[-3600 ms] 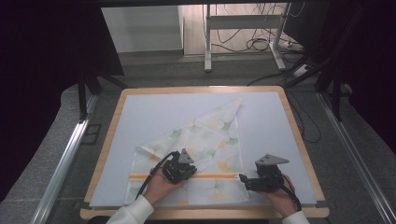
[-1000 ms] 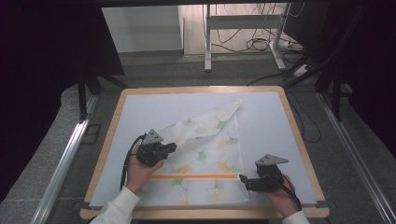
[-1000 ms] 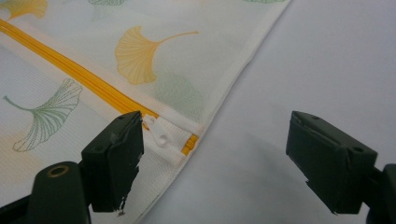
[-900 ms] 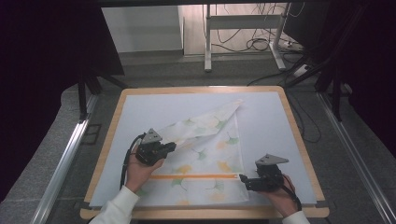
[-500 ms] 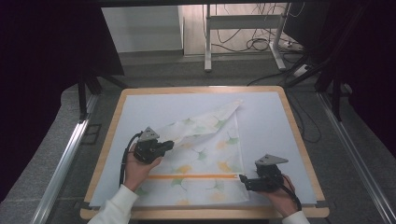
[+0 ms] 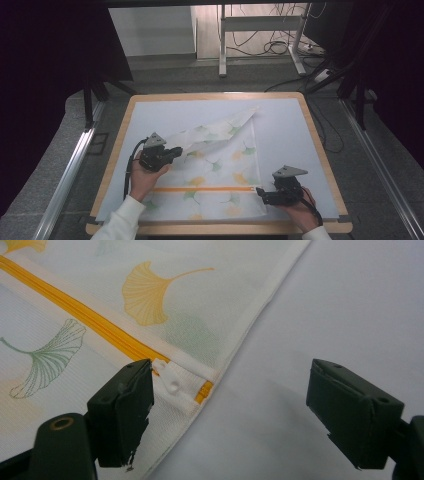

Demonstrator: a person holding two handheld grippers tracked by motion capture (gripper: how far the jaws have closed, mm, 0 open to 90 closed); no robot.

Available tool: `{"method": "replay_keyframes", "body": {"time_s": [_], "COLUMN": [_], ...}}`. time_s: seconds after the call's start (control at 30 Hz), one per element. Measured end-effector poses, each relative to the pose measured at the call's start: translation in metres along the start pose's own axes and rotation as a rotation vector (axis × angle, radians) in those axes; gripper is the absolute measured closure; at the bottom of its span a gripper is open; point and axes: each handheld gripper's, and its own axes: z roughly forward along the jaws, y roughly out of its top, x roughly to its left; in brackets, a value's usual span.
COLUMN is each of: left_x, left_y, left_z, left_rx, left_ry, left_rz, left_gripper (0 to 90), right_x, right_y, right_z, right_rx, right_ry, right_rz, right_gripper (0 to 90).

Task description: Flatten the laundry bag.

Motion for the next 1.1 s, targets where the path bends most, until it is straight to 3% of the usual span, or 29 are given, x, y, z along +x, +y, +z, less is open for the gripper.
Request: {"method": "replay_keyframes", "body": {"time_s": [0.67, 1.1], "left_x": [0.028, 0.044], "left_y": [0.0, 0.01], "left_z": [0.003, 0.004], "left_rx": [-0.012, -0.019], "left_ry": [0.035, 0.054], "left_rz": [-0.061, -0.06], "left_gripper": [87.2, 87.3], "right_x": [0.0, 0.001], "right_y": [0.0, -0.001], "right_z": [0.001, -0.001], "right_rx": [0.007, 0.005], "right_ry": [-0.001, -0.004], "right_rz": [-0.003, -0.002], "right_gripper": [19.1, 19.1]}}
